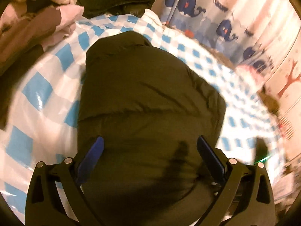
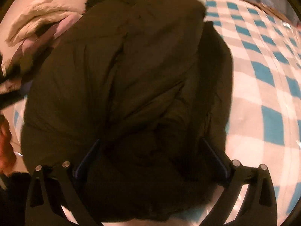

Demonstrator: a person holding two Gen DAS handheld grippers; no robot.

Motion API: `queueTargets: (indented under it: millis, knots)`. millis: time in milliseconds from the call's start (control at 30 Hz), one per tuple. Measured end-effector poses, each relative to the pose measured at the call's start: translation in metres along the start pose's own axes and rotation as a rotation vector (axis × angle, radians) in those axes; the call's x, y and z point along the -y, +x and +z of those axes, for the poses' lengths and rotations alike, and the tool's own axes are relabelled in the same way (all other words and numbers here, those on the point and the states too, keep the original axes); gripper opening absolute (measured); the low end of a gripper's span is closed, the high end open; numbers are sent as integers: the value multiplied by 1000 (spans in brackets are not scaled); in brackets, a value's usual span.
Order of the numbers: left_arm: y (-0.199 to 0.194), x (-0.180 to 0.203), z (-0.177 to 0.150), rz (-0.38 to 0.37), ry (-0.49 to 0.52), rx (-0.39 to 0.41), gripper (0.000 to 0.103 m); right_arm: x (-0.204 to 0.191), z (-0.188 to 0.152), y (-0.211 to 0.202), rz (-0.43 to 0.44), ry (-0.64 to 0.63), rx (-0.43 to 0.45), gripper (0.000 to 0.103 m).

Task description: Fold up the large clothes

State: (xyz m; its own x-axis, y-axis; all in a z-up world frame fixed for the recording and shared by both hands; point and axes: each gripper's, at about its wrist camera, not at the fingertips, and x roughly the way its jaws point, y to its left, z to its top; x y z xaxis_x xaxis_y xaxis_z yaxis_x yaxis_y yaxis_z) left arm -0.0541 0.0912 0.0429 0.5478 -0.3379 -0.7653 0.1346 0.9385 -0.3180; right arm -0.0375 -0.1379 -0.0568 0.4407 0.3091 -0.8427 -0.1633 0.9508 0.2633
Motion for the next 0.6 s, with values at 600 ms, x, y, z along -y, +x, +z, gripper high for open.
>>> queueTargets:
  millis: [600]
  knots:
    - [-15, -3, -2, 29, 14, 28, 95, -33, -4, -73, -189, 22, 221, 98]
